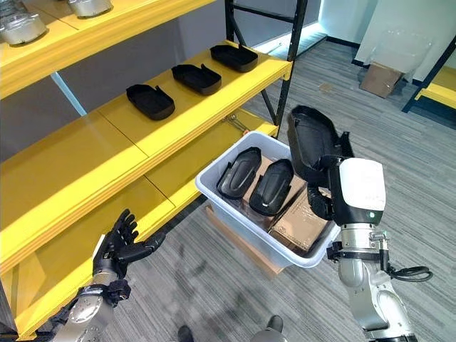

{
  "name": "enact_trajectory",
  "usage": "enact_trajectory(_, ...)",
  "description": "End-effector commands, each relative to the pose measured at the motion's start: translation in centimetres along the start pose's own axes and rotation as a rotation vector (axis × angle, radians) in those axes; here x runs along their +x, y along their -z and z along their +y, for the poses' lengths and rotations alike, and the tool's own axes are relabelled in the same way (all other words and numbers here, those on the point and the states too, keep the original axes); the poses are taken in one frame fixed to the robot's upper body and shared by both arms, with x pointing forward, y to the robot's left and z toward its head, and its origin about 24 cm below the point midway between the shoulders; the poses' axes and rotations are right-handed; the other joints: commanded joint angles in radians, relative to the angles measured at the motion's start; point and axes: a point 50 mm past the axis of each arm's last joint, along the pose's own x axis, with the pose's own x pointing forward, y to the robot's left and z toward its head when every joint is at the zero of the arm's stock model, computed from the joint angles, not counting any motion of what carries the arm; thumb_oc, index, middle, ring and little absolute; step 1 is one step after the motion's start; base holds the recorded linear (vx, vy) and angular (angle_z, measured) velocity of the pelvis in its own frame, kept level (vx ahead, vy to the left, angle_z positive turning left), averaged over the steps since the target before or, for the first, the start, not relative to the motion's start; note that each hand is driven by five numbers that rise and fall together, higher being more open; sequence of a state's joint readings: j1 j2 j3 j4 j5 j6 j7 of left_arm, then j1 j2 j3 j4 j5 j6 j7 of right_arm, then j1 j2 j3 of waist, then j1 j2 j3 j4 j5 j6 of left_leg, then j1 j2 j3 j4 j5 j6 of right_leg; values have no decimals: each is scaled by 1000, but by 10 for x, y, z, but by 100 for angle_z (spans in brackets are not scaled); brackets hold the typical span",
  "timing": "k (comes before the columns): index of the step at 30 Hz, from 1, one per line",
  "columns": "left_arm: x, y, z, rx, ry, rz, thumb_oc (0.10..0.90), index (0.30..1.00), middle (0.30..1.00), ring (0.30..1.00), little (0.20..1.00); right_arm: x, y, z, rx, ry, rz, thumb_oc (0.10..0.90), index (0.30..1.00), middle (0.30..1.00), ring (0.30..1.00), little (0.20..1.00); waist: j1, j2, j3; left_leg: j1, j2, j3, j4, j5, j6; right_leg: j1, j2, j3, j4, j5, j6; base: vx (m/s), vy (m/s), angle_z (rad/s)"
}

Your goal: Move parts from the plastic box to the shelf.

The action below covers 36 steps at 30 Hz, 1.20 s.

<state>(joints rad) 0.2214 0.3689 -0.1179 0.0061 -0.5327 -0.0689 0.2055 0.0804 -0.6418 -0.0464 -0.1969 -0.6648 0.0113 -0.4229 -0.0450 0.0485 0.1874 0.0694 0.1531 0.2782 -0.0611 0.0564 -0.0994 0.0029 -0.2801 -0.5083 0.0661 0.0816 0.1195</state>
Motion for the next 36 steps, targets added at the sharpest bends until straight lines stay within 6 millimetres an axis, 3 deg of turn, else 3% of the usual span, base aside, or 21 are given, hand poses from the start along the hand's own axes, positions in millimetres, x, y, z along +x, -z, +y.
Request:
enact_trajectory(1, 8, -55, -2, 26, 35, -284, 900, 1000, 1000, 1000, 1000, 35, -31, -41, -1, 258, -192, 400, 300, 300, 300, 300, 17, -46, -63, 12, 25, -4, -21, -52, -6, 103, -18, 20, -27, -106, 58, 11, 57, 15)
enact_trajectory(8, 9, -60, -2, 21, 28, -305, 900, 1000, 1000, 1000, 1000, 46, -46, -37, 57, 263, -244, 400, 300, 300, 300, 300, 56, -67, -43, -66, 2, -34, 39, -69, 0, 104, -33, 5, -83, -54, 78, -22, 57, 16)
enact_trajectory(11, 11, -67, -4, 9, 39, -335, 900, 1000, 1000, 1000, 1000, 54, -56, -36, 94, 270, -268, 400, 300, 300, 300, 300, 78, -77, -21, -149, -33, -71, 147, -118, 20, 98, -66, -7, -83, -26, 89, -18, 174, 34)
enact_trajectory(12, 11, -69, -5, 9, 41, -342, 900, 1000, 1000, 1000, 1000, 57, -63, -33, 114, 266, -284, 400, 300, 300, 300, 300, 90, -76, -10, -176, -61, -85, 181, -144, 42, 91, -95, -9, -71, 4, 101, -3, 257, 34)
enact_trajectory(15, 11, -70, -4, 9, 38, -348, 900, 1000, 1000, 1000, 1000, 60, -66, -30, 113, 260, -286, 400, 300, 300, 300, 300, 97, -75, -6, -194, -90, -87, 201, -166, 64, 84, -127, -6, -64, 46, 118, 38, 229, 23)
enact_trajectory(16, 12, -70, -4, 16, 38, -350, 900, 1000, 1000, 1000, 1000, 60, -65, -25, 109, 240, -272, 400, 300, 300, 300, 300, 101, -73, -13, -194, -116, -99, 193, -176, 87, 81, -149, 5, -45, 68, 124, 130, 329, 21)
enact_trajectory(18, 12, -71, -4, 22, 41, -352, 900, 1000, 1000, 1000, 1000, 59, -63, -24, 111, 235, -261, 400, 300, 300, 300, 300, 94, -71, -16, -187, -126, -107, 186, -180, 99, 72, -154, 34, -12, 72, 117, 77, 190, 27)
enact_trajectory(19, 13, -72, -5, 31, 48, -351, 900, 1000, 1000, 1000, 1000, 57, -60, -24, 113, 227, -253, 400, 300, 300, 300, 300, 72, -70, -13, -182, -140, -109, 168, -157, 115, 42, -134, 110, 17, 72, 85, 50, 165, 60)
enact_trajectory(21, 16, -74, -6, 48, 59, -355, 900, 1000, 1000, 1000, 1000, 54, -57, -23, 117, 216, -240, 400, 300, 300, 300, 300, 29, -52, -10, -146, -151, -138, 107, -129, 127, -33, -28, 302, 65, 12, 53, 115, 233, 86)
enact_trajectory(22, 16, -73, -6, 60, 60, -353, 900, 1000, 1000, 1000, 1000, 53, -56, -23, 119, 213, -236, 400, 300, 300, 300, 300, 24, -46, -8, -129, -154, -145, 92, -125, 131, -53, 0, 341, 85, -10, 43, 153, 200, 66)
enact_trajectory(23, 16, -72, -6, 84, 65, -347, 900, 1000, 1000, 1000, 1000, 51, -57, -23, 128, 211, -247, 400, 300, 300, 300, 300, 4, -32, -1, -104, -154, -164, 72, -123, 136, -100, 64, 416, 117, -56, 22, 150, 148, 32)
enact_trajectory(26, 16, -74, -8, 89, 75, -358, 900, 1000, 1000, 1000, 1000, 49, -56, -23, 148, 211, -243, 400, 300, 300, 300, 300, -8, -29, 22, -67, -161, -177, 69, -134, 141, -155, 88, 462, 94, -54, 24, 143, 41, 7)
enact_trajectory(27, 17, -74, -10, 84, 81, -358, 900, 1000, 1000, 1000, 1000, 49, -58, -22, 154, 205, -249, 400, 300, 300, 300, 300, -20, -34, 36, -42, -158, -191, 71, -147, 137, -209, 93, 498, 38, -20, 43, 192, -71, -2)
enact_trajectory(30, 17, -71, -10, 77, 80, -347, 900, 1000, 1000, 1000, 1000, 48, -58, -26, 145, 220, -265, 400, 300, 300, 300, 300, -45, -47, 48, -5, -158, -216, 89, -180, 131, -241, 98, 560, -45, 14, 69, 188, -92, 22)
enact_trajectory(33, 17, -67, -11, 68, 85, -334, 900, 1000, 1000, 1000, 1000, 48, -57, -27, 137, 223, -263, 400, 300, 300, 300, 300, -55, -54, 48, 16, -158, -231, 101, -199, 125, -245, 97, 577, -65, 31, 77, 122, -101, 63)
enact_trajectory(36, 17, -63, -13, 55, 82, -323, 900, 1000, 1000, 1000, 1000, 45, -52, -30, 128, 233, -250, 400, 300, 300, 300, 300, -64, -78, 21, 61, -147, -264, 112, -233, 105, -204, 98, 590, -62, 43, 77, 204, -251, 40)
